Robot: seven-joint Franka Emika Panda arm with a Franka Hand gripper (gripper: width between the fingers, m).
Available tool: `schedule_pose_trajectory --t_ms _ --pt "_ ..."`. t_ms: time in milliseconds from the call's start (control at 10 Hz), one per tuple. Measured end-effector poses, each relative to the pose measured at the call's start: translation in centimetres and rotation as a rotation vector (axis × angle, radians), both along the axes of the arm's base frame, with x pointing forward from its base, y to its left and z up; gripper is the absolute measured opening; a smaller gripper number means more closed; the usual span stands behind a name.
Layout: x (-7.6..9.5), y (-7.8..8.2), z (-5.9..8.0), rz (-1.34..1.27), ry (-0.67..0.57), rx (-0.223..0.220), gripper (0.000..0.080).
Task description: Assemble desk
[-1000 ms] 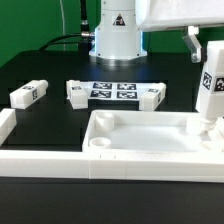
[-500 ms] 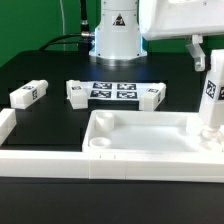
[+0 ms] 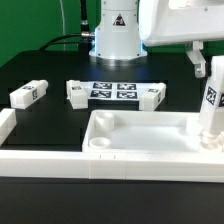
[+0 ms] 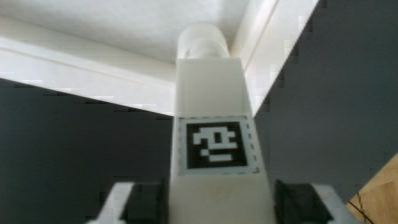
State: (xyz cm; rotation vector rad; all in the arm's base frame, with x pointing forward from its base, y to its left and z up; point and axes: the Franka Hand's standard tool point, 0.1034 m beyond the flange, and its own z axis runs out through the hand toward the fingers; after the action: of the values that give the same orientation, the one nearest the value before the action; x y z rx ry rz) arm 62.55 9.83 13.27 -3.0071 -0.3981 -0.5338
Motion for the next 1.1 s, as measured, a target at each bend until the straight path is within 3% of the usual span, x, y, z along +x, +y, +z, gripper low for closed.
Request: schedule_pose_trajectory --t_ms 700,1100 --pt "-0.2 0.3 -0.5 -0.01 -0.031 0.008 0.0288" --pt "-0.5 0.3 -1.8 -0.01 -0.028 0.007 0.0288"
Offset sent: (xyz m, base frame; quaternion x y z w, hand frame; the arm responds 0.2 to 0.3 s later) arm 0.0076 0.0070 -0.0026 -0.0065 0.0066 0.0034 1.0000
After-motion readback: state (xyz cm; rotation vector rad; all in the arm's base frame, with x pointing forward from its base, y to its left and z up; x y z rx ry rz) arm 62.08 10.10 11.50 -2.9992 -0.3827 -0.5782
